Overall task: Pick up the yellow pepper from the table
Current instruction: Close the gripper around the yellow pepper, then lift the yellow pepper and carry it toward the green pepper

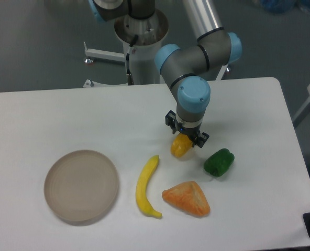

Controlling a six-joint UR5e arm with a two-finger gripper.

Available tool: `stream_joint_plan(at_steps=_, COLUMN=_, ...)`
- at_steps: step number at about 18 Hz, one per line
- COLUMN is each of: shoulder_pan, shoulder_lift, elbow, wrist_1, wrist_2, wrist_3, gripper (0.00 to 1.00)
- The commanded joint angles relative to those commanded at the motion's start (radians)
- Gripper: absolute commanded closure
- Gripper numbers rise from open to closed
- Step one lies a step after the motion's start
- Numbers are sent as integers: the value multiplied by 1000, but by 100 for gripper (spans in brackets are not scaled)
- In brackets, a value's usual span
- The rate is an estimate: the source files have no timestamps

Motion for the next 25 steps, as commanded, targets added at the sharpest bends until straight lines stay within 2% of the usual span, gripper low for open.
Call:
stream_joint_plan(at_steps=5, shoulder_pan=5, shoulder_lift=9, elbow=44, wrist_1=-6, wrist_2=0, wrist_3=58, gripper=62)
stream_joint_plan(at_steps=12, shoulder_pan=8, shoulder_lift=6, elbow=196, wrist_1=-21, wrist_2=0, wrist_3=127, gripper=61)
stream_joint_plan(at_steps=17, shoulder_pan=6, shoulder_lift=-29, elbow=271, wrist_1=-20, wrist_2=2, wrist_3=127, gripper=61)
stream_joint_plan(at_steps=20, shoulder_pan=5, shoulder_lift=-49, elbow=298, wrist_1=-21, wrist_2=2, wrist_3=127, gripper=61)
stream_joint_plan(at_steps=25, shoulder_pan=5, shoulder_lift=-60, elbow=307, wrist_1=-18, wrist_2=2, wrist_3=132, gripper=61)
